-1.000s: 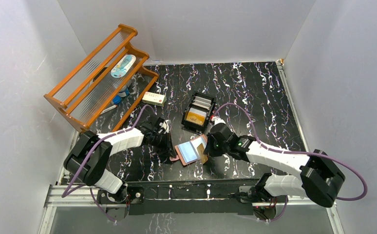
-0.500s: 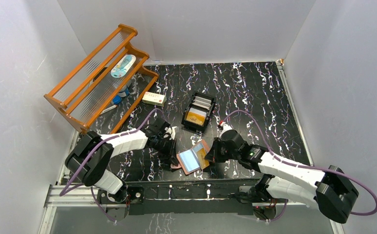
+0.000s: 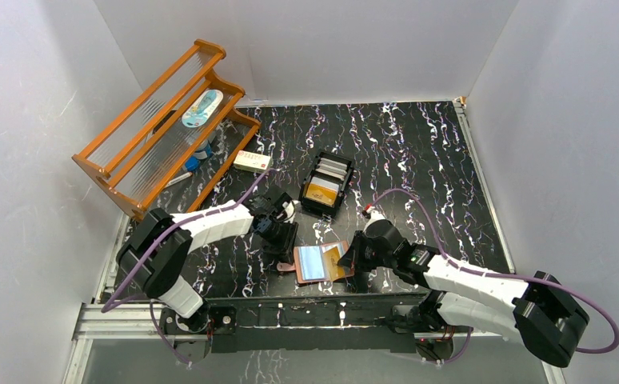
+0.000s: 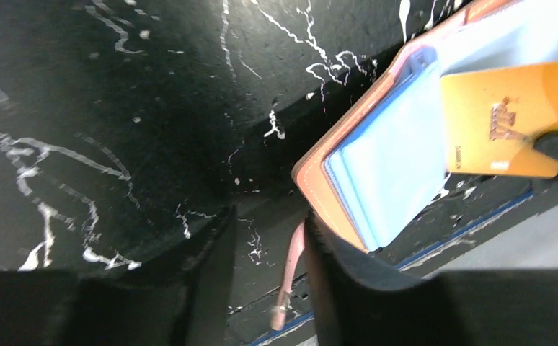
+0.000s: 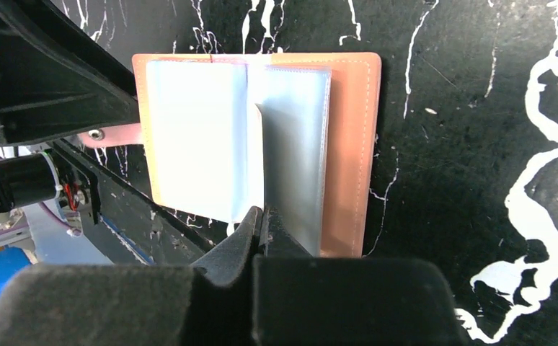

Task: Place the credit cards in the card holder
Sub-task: Insert the credit card into the card holder.

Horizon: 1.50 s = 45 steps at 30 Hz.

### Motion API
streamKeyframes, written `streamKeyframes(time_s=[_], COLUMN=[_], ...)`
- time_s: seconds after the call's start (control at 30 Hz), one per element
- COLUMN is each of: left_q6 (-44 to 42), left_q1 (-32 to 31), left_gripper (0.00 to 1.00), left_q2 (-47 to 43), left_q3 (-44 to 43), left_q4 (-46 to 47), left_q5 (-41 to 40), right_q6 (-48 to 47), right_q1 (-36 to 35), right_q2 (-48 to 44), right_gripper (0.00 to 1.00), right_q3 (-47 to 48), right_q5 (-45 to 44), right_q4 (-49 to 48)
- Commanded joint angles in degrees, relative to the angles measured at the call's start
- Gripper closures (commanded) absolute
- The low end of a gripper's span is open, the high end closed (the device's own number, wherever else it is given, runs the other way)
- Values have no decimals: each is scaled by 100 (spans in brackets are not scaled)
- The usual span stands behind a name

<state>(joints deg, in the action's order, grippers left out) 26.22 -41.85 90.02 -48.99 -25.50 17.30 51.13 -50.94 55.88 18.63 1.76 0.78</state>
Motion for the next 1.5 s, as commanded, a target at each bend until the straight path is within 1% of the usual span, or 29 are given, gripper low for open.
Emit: streamKeyframes(time_s=[0.0,0.13,0.33,0.37,0.47,0.67,0.8,0.93,1.0,1.3,1.47], left_q6=[644,897,1119,1167,1253,1250,1240,1192,1170,1117,1080], left_q1=[-17,-12,-21,-29,-66,-87,-86,-99,-96,-96,-96], left_gripper=[57,56,55,56,64,79,81,83,84,85,85], left_q2=[-839,-1098,-1034,-998,-881,-573,-480,-364,-330,-204,-127], left_q3=[-486,-848,-1191,-1174,-1004,-417,62,296,367,603,658], left_q4=[-345,-352,-217,-146,138,204,400,650,759,857,905], left_q5=[-692,-417,265,397,660,282,84,65,42,-204,-260], right_q6=[155,198,147,142,125,65,70,87,107,191,357], right_q1=[31,32,33,36,31,31,55,119,175,524,587], right_q2=[-136,-144,-88,-83,-64,-42,-40,-39,-78,-141,-187], right_gripper=[100,100,100,100,100,100,100,100,100,100,100], right_q3=[-101,-42,167,291,384,392,273,184,-99,-523,-712], right_q5=[63,118,139,138,116,99,197,341,408,777,935], right_q4=[-301,-307,-165,-135,-46,-75,-304,-624,-796,-1415,-1736])
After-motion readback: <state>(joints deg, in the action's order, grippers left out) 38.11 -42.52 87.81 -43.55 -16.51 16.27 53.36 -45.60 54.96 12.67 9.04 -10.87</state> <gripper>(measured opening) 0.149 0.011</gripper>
